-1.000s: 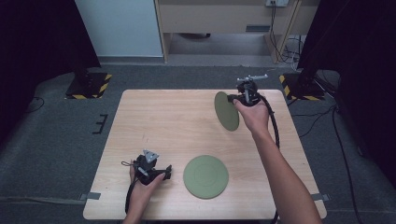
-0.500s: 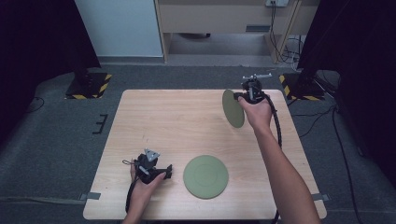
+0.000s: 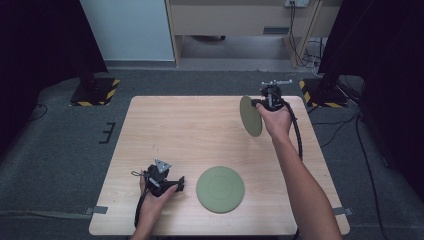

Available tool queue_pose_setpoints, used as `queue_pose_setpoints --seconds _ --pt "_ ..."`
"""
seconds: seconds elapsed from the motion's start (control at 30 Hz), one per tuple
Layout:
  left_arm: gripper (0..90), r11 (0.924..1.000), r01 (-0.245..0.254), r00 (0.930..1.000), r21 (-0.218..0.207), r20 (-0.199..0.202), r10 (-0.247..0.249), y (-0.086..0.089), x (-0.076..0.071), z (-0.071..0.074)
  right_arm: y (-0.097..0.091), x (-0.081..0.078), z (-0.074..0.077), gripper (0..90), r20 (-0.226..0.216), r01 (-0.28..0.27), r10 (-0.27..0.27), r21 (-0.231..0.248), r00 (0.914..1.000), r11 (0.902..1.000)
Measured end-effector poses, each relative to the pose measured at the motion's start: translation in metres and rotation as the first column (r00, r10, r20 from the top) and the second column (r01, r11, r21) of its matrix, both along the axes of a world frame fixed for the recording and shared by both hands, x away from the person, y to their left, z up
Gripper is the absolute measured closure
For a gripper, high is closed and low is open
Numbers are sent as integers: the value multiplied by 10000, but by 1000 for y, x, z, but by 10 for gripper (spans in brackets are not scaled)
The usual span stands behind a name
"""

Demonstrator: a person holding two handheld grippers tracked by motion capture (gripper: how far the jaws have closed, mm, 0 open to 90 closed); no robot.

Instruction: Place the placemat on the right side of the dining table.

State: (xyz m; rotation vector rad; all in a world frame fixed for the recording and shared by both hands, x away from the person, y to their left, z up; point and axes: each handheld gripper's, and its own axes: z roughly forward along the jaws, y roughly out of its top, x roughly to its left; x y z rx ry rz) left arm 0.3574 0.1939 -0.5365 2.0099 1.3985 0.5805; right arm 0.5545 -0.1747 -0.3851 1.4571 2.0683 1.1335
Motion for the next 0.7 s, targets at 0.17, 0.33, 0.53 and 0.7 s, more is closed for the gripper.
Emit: queue_pose_setpoints --seconds 0.17,0.33,0.53,0.7 --pt "12 10000 -5 10000 4 -1 5 0 0 0 -3 0 -4 860 -42 37 -37 40 10000 10000" --pt "11 10000 -5 10000 4 -1 5 0 0 0 -5 0 -6 860 -56 130 -130 77 9999 9999" --pt "12 10000 -5 10000 0 -5 5 0 0 0 -9 1 -13 860 -114 176 -175 72 9998 9998" --pt "11 10000 -9 10000 7 0 9 0 1 0 -10 3 -13 860 -109 245 -244 104 9996 9996"
